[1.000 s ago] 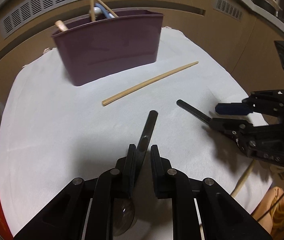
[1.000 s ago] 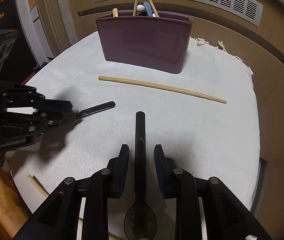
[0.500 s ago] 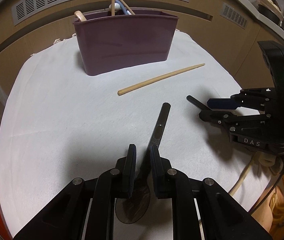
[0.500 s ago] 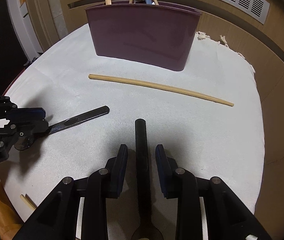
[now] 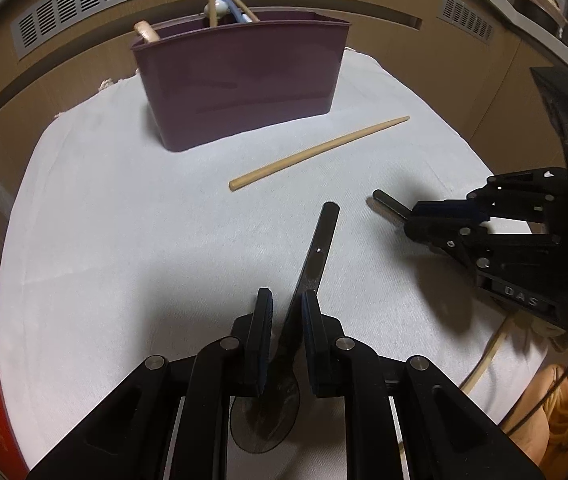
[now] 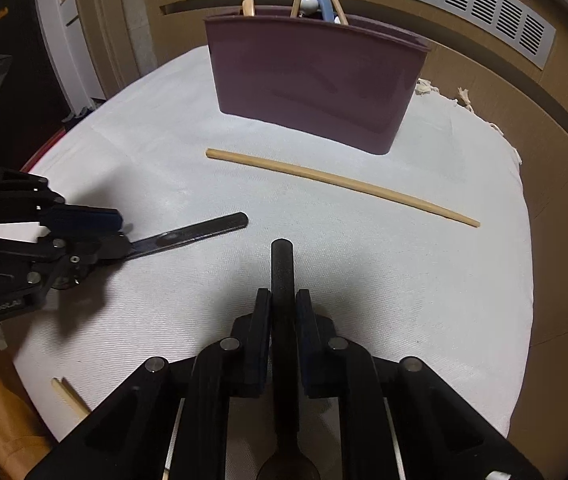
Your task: Organize utensils
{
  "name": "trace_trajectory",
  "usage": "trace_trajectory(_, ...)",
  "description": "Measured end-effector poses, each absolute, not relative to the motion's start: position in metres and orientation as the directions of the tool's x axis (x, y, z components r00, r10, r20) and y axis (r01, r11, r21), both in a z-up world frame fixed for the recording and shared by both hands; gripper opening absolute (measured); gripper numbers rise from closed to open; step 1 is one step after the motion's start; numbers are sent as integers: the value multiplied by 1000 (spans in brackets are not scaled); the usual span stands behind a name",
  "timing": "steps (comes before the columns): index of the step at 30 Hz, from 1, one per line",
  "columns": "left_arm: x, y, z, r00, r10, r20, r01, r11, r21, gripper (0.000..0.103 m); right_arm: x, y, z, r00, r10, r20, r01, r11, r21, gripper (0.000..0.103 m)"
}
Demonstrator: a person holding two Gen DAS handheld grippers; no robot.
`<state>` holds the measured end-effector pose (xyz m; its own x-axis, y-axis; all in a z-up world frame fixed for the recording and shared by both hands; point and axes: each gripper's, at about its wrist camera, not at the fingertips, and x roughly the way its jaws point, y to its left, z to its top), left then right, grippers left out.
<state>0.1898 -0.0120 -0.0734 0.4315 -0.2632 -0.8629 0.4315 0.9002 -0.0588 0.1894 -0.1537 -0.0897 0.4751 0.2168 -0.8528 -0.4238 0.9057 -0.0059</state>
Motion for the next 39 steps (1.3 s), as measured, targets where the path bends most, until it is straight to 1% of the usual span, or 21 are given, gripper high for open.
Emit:
trace_trajectory(11, 203, -46, -80, 384, -233, -894, 509, 860, -5, 17, 185, -165, -85, 494, 218, -842, -406, 914, -2, 12)
trace_trajectory(19, 207, -55, -86, 372, -188, -909, 538, 841, 46, 28, 187, -171, -88, 489, 220, -844, -393, 920, 12, 12)
trace_trajectory(21, 208, -55, -86, 374, -183, -909, 541, 840, 53, 33, 188, -172, -89, 486, 222, -845, -394, 919, 15, 12)
trace_trajectory(23, 210, -56, -86, 375, -178, -910, 543, 838, 60, 36, 188, -173, -90, 483, 223, -847, -394, 919, 17, 12)
trace_trajectory(27, 214, -56, -87, 367, -193, -910, 555, 831, 48, 36, 188, -173, -92, 476, 227, -850, -390, 920, 27, 12)
trace_trajectory(29, 214, -55, -88, 352, -215, -911, 559, 829, 21, 36, 188, -173, -93, 476, 229, -849, -389, 921, 30, 12)
trace_trajectory(32, 222, -54, -89, 340, -236, -910, 562, 827, -5, 34, 188, -173, -92, 476, 231, -849, -387, 921, 34, 12)
trace_trajectory(34, 223, -57, -89, 366, -229, -902, 557, 830, 15, 25, 188, -174, -91, 478, 234, -847, -382, 923, 39, 12)
trace_trajectory(35, 222, -59, -88, 386, -217, -896, 552, 833, 35, 16, 187, -174, -91, 480, 235, -845, -379, 924, 42, 12)
trace_trajectory(36, 220, -61, -88, 398, -212, -893, 546, 837, 45, 14, 186, -174, -89, 483, 237, -843, -374, 926, 46, 12)
trace_trajectory(38, 215, -60, -87, 421, -215, -881, 530, 846, 47, 13, 184, -176, -86, 486, 248, -838, -367, 928, 61, 12)
trace_trajectory(39, 213, -59, -86, 421, -232, -877, 526, 850, 28, 13, 181, -177, -83, 489, 258, -833, -364, 928, 74, 12)
